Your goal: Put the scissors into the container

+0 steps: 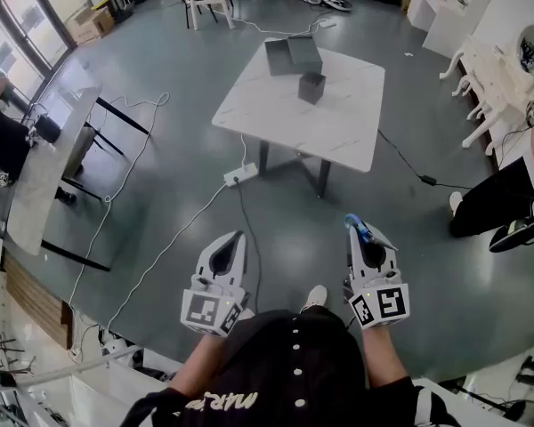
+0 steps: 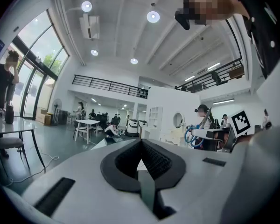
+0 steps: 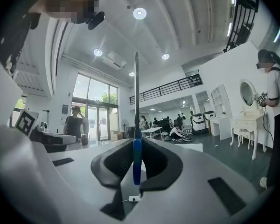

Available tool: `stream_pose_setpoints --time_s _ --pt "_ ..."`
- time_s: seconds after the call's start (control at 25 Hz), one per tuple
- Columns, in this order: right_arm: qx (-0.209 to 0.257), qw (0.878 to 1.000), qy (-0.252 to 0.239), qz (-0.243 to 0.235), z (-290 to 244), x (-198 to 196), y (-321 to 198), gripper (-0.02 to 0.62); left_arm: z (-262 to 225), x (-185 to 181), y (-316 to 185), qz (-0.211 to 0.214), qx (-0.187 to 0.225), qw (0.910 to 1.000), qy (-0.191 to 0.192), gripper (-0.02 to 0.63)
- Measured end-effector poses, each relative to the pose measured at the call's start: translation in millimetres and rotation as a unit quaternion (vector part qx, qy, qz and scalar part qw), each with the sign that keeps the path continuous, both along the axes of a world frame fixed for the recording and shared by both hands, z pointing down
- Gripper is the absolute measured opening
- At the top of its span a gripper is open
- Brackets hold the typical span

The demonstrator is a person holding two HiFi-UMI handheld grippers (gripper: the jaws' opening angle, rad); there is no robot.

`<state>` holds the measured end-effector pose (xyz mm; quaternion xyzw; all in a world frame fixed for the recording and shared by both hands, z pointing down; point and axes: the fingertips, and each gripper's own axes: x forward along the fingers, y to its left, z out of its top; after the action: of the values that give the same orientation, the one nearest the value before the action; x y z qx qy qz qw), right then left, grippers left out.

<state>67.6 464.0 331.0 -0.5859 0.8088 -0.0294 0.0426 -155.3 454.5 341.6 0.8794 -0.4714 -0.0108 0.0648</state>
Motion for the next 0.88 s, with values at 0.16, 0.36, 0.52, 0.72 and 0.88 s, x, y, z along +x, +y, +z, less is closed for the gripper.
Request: stream_pose_setpoints --time_s 0.16,0.36,0.52,0.72,0.88 --pt "0.005 1.0 -0.001 -0.003 -2.6 14.4 -6.8 0.06 -1.7 13.3 -6.5 -0.002 -0.002 1.0 -0.003 0.026" --pt "0.005 1.0 -0.004 -0.007 -2.6 39.3 -15.2 0.06 -1.3 37.5 -13.4 -0.009 -0.003 1.0 -0.002 0.026" --pt "0.005 1.0 -0.002 -0.017 -2.4 64.7 -24.0 0.06 -0.8 65.7 -20.6 -0.016 -0.002 0.9999 0.003 0.025" --pt "0.005 1.0 0.0 -0.031 -1.5 96.5 -36.0 0.06 3.4 98.1 -26.6 -0.028 0.001 0.9996 0.006 0.026" --pt "0.002 0.999 0.002 -0.043 -1.2 121.7 -46.5 0.06 1.3 120.6 -31.0 -0.045 -0.002 0.999 0.005 0.026"
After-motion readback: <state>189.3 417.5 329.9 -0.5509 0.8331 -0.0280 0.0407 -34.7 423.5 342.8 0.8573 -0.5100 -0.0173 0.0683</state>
